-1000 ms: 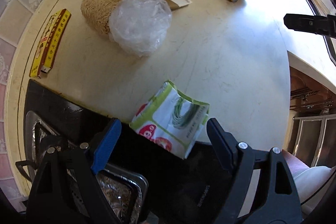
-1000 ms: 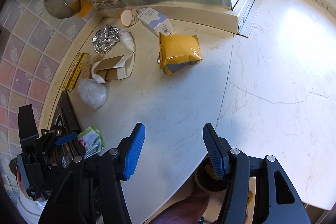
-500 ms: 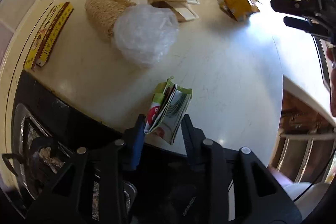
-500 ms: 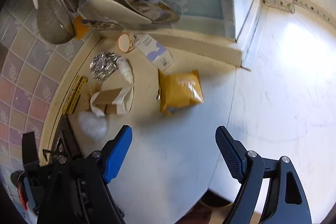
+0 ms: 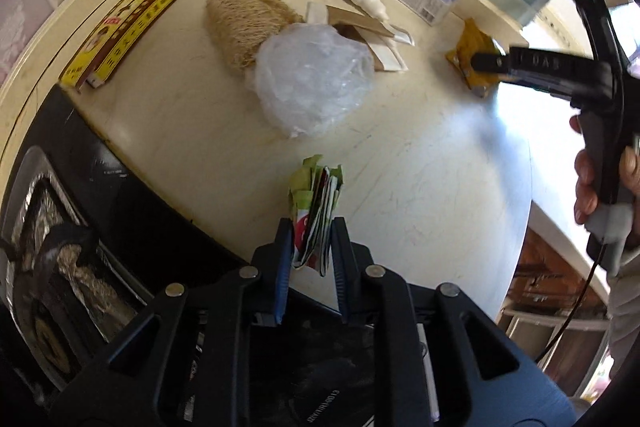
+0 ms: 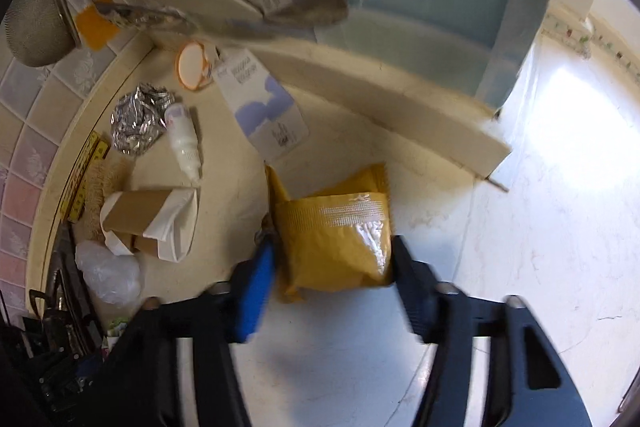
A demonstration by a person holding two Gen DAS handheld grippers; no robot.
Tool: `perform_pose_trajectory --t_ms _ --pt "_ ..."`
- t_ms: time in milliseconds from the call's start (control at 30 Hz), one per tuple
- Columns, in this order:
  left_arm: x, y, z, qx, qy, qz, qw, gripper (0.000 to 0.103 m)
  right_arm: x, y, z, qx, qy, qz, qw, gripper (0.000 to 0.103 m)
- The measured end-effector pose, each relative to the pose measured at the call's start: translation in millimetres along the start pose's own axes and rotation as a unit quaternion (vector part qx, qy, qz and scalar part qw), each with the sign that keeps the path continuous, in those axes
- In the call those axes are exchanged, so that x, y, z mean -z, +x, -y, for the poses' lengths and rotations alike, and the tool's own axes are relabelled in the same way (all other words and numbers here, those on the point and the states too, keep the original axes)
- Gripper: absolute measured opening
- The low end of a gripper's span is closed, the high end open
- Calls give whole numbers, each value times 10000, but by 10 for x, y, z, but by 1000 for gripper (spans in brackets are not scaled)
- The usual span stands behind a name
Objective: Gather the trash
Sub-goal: 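Grasp the green snack wrapper with the left gripper while the right gripper grasps the yellow paper bag, then carry the green wrapper and yellow bag down over the floor trash bin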
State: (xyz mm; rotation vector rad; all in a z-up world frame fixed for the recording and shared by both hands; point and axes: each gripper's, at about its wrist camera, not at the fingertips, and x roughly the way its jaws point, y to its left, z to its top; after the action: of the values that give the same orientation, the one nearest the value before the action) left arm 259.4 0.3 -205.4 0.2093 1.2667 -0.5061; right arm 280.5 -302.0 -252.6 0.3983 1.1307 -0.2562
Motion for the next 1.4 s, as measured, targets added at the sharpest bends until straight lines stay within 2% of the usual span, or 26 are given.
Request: perform_pose_trajectory --t_ms 33,133,233,367,567,767,933,1067,1167,1400 --pt "14 -16 -21 -11 -63 33 10000 16 13 -4 -3 23 -47 35 10000 40" --pt "43 -111 -48 -40 -269 176 9995 15 82 -62 -13 35 -143 53 9999 26" --pt "54 -204 -67 -75 -443 305 9985 15 189 -180 -13 -36 -172 120 9998 22" --pt "144 -385 -9 -107 -561 461 9973 15 389 -428 6 -306 -195 168 9992 20" --pt "288 -667 337 -158 -665 779 9946 15 721 -894 87 -743 -423 329 9958 19" --pt "748 -1022 895 -193 -1051 1212 9869 15 1155 -1416 243 -1252 -935 399 9869 18" --pt "1214 -1096 1407 -232 -1305 1355 9819 15 1622 -1765 525 -1569 -1344 310 9779 18" --pt "1587 -1061 1762 -270 -1408 1306 9810 15 1972 -1878 758 -1737 -1576 168 9720 18" --pt "1868 -988 1987 -306 -1399 1131 9832 15 2241 -1895 935 -1830 -1646 -6 9692 18" --pt "2346 -727 2341 -301 -1256 759 9887 15 2878 -1686 1220 -1801 -1716 -439 9676 18"
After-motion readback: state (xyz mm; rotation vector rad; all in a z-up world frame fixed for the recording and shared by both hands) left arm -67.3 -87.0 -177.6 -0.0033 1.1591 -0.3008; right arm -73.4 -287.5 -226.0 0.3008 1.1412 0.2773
